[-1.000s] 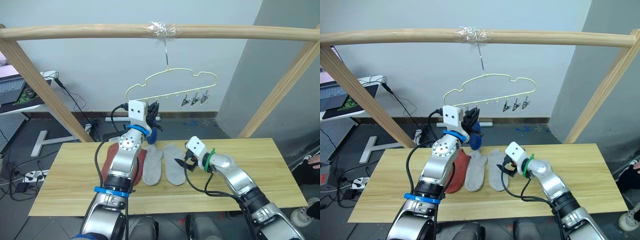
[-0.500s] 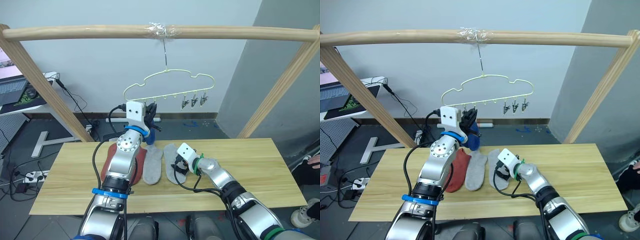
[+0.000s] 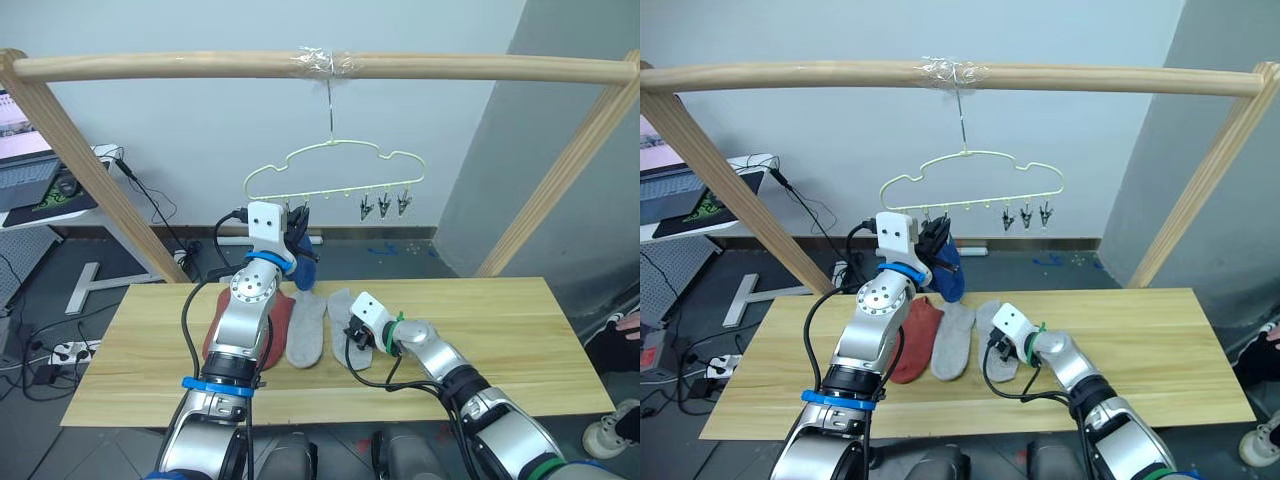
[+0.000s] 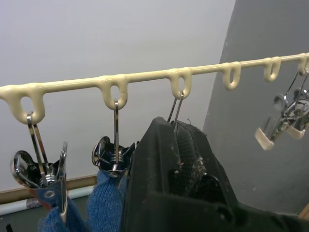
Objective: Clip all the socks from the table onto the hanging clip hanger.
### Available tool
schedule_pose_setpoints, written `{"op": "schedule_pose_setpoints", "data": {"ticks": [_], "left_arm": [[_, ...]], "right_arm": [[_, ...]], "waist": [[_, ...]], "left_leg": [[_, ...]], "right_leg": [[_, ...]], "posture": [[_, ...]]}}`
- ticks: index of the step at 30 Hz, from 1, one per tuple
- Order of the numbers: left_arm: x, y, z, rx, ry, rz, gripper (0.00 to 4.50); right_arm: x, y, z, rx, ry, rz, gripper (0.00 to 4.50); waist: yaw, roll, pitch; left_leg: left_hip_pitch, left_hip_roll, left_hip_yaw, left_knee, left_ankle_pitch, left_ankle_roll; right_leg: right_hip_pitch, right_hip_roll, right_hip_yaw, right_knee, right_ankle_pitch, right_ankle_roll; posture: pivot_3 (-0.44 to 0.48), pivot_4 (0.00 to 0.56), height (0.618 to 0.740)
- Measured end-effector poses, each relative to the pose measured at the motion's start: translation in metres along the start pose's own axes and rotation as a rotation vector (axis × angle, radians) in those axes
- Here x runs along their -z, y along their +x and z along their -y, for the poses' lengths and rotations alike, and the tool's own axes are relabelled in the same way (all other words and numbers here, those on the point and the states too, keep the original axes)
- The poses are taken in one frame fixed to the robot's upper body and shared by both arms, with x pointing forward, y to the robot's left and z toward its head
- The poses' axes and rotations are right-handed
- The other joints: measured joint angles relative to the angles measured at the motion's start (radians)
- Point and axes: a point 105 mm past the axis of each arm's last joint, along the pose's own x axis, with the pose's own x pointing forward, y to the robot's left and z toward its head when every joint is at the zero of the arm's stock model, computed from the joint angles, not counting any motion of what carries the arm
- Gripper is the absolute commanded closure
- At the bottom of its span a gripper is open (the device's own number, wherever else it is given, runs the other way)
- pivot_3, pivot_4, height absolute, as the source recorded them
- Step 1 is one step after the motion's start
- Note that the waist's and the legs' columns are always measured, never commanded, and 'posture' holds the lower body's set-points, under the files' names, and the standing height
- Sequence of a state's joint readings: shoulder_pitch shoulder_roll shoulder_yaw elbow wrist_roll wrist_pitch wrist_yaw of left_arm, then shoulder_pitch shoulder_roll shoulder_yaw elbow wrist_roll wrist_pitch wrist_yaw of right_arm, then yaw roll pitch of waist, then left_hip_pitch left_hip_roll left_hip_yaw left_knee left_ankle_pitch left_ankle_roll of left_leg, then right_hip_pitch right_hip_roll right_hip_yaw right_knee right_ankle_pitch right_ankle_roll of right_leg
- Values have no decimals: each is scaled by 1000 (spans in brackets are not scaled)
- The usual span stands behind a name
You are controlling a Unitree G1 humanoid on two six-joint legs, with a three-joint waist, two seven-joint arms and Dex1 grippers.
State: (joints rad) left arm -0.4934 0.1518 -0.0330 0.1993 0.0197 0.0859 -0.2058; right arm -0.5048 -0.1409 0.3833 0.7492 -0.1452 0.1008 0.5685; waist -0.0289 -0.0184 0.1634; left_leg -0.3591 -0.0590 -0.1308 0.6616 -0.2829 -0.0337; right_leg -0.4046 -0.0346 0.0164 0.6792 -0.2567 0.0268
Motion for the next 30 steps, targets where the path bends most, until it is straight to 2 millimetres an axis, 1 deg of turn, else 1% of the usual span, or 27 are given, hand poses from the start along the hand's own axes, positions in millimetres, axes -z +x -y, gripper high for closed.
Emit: {"op": "schedule_pose_setpoints", "data": {"ticks": [1, 8, 13, 15, 17, 18, 21, 22, 25, 26, 27, 30], "left_arm": [[0, 0, 0, 0, 0, 0, 4500], [0, 0, 0, 1, 0, 0, 4500], [0, -2, -1, -2, -11, 2, 4500], [0, -3, -4, -14, -69, -1, 4500], [0, -3, -5, -32, -175, -7, 4500], [1, -3, -5, -35, -215, -11, 4500], [-1, -3, -5, -28, -328, -20, 4500], [-1, -3, -5, -21, -351, -22, 4500], [-2, -5, -3, 8, -461, -37, 4500], [-2, -7, -4, 15, -519, -46, 4500], [-3, -9, -5, 24, -615, -53, 4500], [-4, -11, -1, 53, -772, -70, 4500]], "right_arm": [[3, -2, 1, 2, 3, -5, 4479], [10, -12, 3, -3, -3, -12, 4479], [29, -41, 8, -15, -76, -17, 4479], [32, -50, 7, -10, -117, -11, 4479], [32, -58, 7, 3, -165, 5, 4479], [28, -60, 8, 12, -183, 22, 4479], [3, -67, 13, 65, -232, 124, 4479], [-2, -70, 15, 82, -239, 146, 4479], [-22, -83, 19, 141, -296, 239, 4479], [-29, -89, 18, 156, -320, 271, 4479], [-40, -95, 18, 174, -351, 317, 4479], [-56, -102, 17, 203, -384, 380, 4479]], "waist": [[0, 0, 0], [1, 0, 0], [2, 0, 0], [1, 0, 1], [-4, 0, 3], [-5, 0, 4], [-5, -1, 6], [-5, -1, 6], [-2, -2, 7], [-2, -2, 7], [-3, -3, 8], [-4, -5, 9]], "left_leg": [[0, 0, 0, 0, 0, 0], [0, 0, 0, 0, 0, 0], [-1, 0, 0, 0, 0, 0], [-2, 0, -1, 0, 0, 0], [-2, 1, 0, -1, 0, 0], [-2, 1, 0, -1, 0, 0], [-2, 2, -1, 0, 1, -1], [-2, 2, -1, 0, 1, -1], [-2, 1, -1, 0, 1, -1], [-2, 1, -1, 0, 1, -1], [-3, 1, -1, 0, 0, -1], [-2, 2, -1, -1, 0, -1]], "right_leg": [[0, 0, 0, 0, 0, 0], [0, 0, 0, -1, -1, 1], [0, -1, 0, -2, -3, 4], [0, -1, 0, -3, -3, 5], [0, -1, 0, -3, -3, 5], [0, 0, 0, -3, -3, 5], [0, 0, 0, -2, -3, 5], [0, 0, 0, -2, -3, 5], [0, 0, 0, -3, -3, 5], [0, 0, 1, -4, -3, 5], [0, 0, 1, -5, -3, 5], [0, 0, 1, -5, -3, 5]], "posture": [[19, 178, 740], [18, 184, 740], [13, 185, 740], [11, 186, 740], [11, 186, 740], [11, 186, 740], [6, 187, 740], [6, 187, 740], [4, 183, 740], [4, 183, 740], [3, 183, 740], [2, 180, 740]]}}
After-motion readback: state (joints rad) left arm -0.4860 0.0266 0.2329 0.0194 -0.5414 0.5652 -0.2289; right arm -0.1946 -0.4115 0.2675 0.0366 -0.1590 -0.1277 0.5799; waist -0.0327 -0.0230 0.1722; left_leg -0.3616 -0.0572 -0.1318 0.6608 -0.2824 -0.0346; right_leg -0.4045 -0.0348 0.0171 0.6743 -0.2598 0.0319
